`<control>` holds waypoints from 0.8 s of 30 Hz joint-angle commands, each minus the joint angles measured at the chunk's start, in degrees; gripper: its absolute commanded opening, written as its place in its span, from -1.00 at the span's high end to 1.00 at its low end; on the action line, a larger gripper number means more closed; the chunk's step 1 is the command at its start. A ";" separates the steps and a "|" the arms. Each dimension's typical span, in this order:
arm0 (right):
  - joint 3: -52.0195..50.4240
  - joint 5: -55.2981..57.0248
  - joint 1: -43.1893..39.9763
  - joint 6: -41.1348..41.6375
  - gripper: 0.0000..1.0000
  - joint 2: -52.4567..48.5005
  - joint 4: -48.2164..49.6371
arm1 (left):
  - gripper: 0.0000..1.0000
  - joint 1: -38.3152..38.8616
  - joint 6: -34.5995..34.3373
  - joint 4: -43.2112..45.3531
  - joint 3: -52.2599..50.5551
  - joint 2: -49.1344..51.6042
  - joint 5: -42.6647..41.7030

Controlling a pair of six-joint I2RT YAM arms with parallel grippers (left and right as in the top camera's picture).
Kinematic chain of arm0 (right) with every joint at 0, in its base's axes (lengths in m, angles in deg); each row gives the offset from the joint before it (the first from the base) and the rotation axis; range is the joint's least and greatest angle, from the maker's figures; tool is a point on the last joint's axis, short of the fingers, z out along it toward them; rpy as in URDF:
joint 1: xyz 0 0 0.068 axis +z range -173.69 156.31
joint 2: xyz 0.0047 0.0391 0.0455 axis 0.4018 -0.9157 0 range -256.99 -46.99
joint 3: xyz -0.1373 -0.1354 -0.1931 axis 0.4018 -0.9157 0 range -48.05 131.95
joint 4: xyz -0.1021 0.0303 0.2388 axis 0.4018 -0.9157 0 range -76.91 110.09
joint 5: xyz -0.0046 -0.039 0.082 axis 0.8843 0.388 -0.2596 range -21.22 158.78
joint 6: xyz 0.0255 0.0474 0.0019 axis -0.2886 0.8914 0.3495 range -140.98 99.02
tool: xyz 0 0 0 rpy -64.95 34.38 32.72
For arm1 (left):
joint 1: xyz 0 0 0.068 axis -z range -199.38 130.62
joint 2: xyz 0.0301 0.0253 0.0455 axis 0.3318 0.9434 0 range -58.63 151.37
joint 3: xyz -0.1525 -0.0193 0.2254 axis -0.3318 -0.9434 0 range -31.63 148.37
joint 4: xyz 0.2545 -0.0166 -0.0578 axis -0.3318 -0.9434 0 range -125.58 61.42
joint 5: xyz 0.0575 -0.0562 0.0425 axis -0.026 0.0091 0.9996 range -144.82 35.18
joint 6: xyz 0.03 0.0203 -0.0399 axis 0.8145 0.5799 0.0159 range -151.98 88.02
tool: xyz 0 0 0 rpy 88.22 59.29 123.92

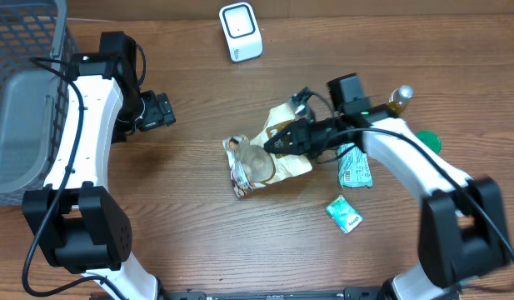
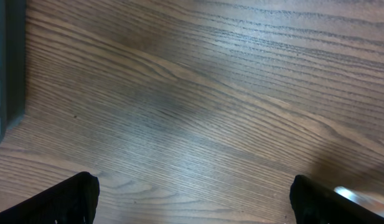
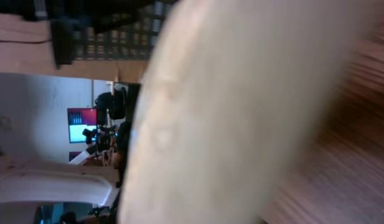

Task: Scan the item barcode
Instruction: 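Lift the snack bag with the right gripper and rotate it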

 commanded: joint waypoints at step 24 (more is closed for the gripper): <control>1.70 -27.39 -2.56 -9.97 0.63 8.24 -5.90 | -0.99 0.04 0.42 0.04 1.01 0.33 0.68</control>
